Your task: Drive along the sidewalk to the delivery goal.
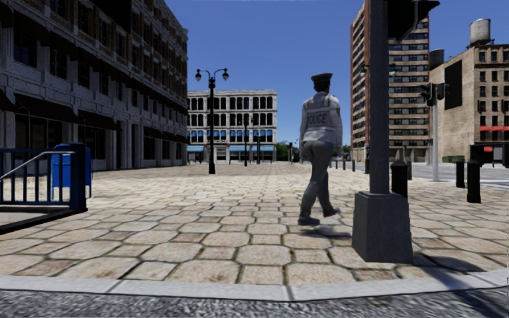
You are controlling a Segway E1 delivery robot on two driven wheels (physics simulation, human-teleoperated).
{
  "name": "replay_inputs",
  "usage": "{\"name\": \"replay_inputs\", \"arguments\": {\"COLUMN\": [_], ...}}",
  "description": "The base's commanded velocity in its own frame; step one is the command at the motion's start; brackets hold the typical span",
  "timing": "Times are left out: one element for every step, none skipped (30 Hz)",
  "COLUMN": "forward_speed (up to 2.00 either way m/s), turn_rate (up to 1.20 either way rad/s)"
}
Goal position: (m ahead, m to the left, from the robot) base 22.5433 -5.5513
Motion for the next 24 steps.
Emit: {"name": "replay_inputs", "arguments": {"forward_speed": [2.00, 2.00, 2.00, 2.00, 2.00, 2.00, 2.00, 2.00, 2.00, 2.00, 2.00, 2.00, 2.00, 2.00, 2.00, 2.00, 2.00, 2.00, 2.00, 2.00, 2.00, 2.00, 2.00, 2.00], "turn_rate": [1.20, 1.20, 0.34, 0.34, 0.15, 0.10, 0.09, 0.05, 0.01, 0.00, 0.00, 0.00, 0.00, 0.00, 0.00, 0.00, 0.00, 0.00, 0.00, 0.00, 0.00, 0.00, 0.00, 0.00]}}
